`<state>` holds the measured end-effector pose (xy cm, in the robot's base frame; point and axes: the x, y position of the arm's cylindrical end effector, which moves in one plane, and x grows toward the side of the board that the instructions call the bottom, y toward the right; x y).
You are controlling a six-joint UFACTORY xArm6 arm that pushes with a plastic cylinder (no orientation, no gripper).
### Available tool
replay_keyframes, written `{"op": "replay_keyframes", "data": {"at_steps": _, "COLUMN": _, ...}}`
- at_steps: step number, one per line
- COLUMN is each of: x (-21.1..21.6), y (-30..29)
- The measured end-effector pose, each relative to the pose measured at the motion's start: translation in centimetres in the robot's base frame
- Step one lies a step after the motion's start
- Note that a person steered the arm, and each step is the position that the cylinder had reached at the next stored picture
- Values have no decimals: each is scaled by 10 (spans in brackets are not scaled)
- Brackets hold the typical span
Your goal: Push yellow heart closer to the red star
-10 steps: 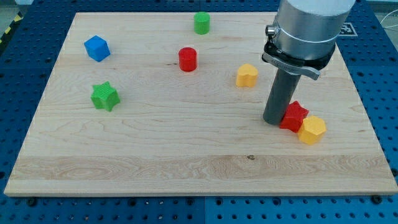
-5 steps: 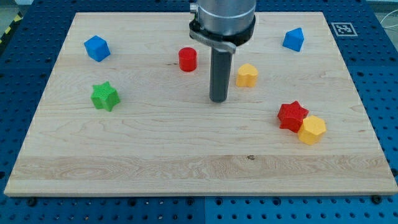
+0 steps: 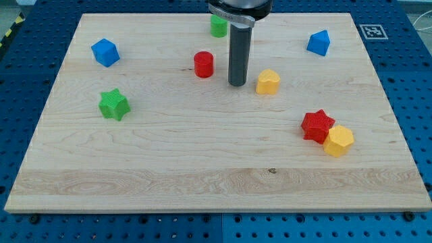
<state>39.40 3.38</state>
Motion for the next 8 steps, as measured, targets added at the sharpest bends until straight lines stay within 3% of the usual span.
{"op": "replay_keyframes", "data": {"at_steps": 8, "x": 0, "y": 43}}
